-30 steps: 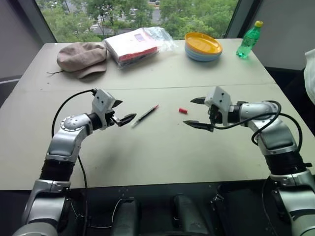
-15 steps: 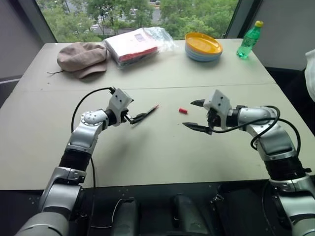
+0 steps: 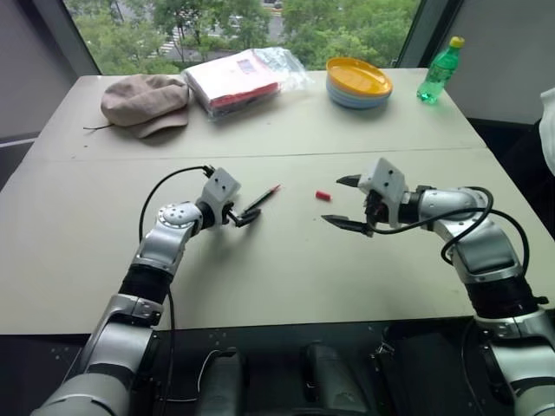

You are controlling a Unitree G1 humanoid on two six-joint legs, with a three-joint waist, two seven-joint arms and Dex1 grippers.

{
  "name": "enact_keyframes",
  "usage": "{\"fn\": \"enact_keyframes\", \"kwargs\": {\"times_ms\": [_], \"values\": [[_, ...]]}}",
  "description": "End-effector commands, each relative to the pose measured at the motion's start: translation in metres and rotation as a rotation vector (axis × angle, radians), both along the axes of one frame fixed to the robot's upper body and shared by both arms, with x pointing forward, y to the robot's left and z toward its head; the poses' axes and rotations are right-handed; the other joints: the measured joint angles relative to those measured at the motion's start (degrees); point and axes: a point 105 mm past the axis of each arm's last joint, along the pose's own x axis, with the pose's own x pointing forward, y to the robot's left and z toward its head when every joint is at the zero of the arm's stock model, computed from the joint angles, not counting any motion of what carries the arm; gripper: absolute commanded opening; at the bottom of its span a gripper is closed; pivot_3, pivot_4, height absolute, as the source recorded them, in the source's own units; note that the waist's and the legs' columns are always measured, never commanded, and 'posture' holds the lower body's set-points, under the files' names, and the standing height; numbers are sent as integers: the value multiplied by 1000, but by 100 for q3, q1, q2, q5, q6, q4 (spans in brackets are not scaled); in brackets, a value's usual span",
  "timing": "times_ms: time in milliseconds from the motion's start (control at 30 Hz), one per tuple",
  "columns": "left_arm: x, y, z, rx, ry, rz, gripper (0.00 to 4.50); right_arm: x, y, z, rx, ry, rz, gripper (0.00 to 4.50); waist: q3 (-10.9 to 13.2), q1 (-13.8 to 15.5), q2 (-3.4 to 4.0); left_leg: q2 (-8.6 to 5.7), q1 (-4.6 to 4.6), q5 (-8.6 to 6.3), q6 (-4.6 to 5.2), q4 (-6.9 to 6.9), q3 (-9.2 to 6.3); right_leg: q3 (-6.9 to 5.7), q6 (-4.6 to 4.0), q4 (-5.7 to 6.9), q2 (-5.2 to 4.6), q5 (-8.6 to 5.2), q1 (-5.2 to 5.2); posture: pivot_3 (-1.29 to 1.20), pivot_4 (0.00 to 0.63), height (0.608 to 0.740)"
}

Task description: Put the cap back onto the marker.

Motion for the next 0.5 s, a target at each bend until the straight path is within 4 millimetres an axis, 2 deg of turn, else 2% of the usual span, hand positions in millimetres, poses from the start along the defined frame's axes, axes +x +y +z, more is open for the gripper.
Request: {"fn": "enact_keyframes", "kwargs": {"times_ms": [33, 400, 467, 500], "values": [[3, -5, -2, 12, 0, 4, 4470, -1, 6, 14, 6, -65, 23, 4500, -1, 15, -1, 0, 1, 0, 0, 1, 0, 0, 0, 0, 0, 0, 2, 0, 150, 740], [0, -18, -11, -36, 52, -29, 4470, -2, 4, 14, -5, -72, 15, 4500, -2, 36, -1, -4, 9, 0, 0, 5, -3, -2, 1, 0, -4, 0, 16, 0, 150, 740], [-1, -18, -13, -51, 72, -27, 3960, -2, 3, 14, -7, -72, 14, 4500, -2, 36, -1, -4, 9, 0, 0, 5, -3, -2, 1, 0, -4, 0, 17, 0, 150, 740], [-1, -17, -14, -59, 82, -23, 3565, -2, 3, 14, -8, -73, 13, 4500, -2, 37, -1, -4, 10, 0, 0, 5, -3, -2, 1, 0, -4, 0, 18, 0, 150, 740]]}}
